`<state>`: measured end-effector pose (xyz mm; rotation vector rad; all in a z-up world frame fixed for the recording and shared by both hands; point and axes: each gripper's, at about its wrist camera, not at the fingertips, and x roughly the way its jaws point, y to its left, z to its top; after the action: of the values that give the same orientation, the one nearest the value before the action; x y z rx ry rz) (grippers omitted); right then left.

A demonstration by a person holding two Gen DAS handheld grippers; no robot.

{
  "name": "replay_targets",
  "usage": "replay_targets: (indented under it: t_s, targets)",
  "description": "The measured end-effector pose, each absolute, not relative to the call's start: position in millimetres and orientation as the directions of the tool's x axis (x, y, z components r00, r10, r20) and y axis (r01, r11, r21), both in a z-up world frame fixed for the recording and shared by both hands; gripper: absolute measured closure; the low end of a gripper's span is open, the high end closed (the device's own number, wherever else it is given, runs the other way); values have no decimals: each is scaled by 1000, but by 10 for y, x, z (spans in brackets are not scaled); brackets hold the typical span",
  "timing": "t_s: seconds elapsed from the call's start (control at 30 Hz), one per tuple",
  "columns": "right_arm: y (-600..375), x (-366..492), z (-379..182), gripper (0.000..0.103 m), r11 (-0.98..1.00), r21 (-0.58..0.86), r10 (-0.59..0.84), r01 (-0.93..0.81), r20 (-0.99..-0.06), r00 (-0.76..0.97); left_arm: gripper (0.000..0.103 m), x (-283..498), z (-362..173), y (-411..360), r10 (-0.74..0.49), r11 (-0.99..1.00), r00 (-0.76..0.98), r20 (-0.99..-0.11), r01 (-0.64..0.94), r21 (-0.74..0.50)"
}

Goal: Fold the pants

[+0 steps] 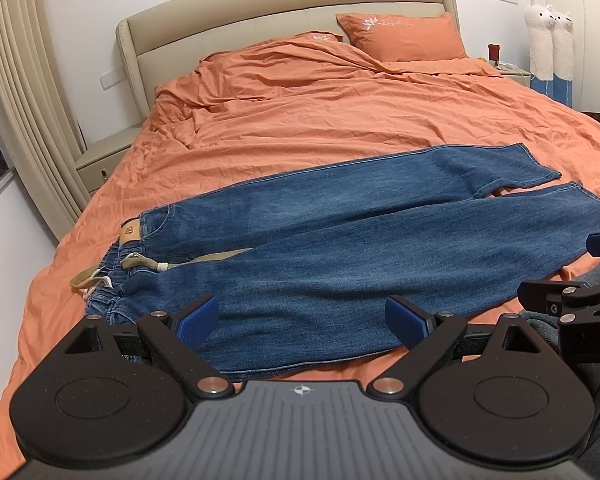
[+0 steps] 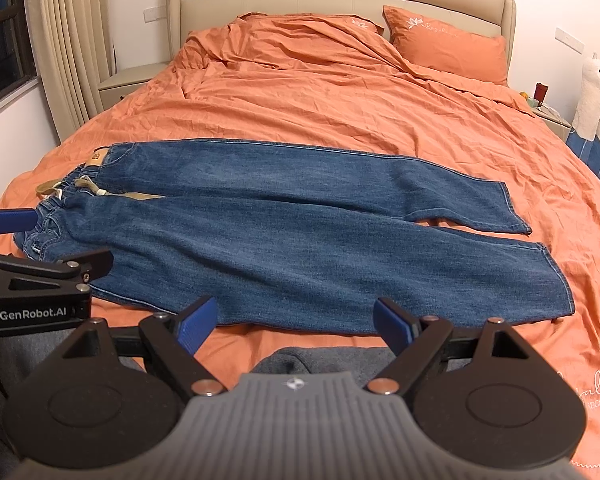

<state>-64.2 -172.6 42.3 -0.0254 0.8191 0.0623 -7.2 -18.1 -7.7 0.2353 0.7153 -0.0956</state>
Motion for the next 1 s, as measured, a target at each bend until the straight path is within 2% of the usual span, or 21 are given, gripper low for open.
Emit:
replay_targets:
  t_s: [0.8,0.83,0.87,0.93,1.0]
  targets:
    - [-1761,-658,411,22,997,14,64,-79,-722,689,0,-41,-40,-116,-29,964,754,-657,196,182]
    - [-1795,-665,410,22,996,21,75,-86,-714,696,1,-36,-48,-115,-39,960,756,-653,211,186]
    - [-1841,-668,412,22,995,28,91,-99,-701,707,8,-18,-48,-74,-54,954,756,-652,231,189]
    - [-1944,-668,430,30,993,12,95,-118,-674,732,19,28,-36,33,-87,942,750,-656,277,191]
    - [-2068,-622,452,41,993,-36,60,-112,-666,743,24,109,-27,183,-108,932,736,-669,309,189]
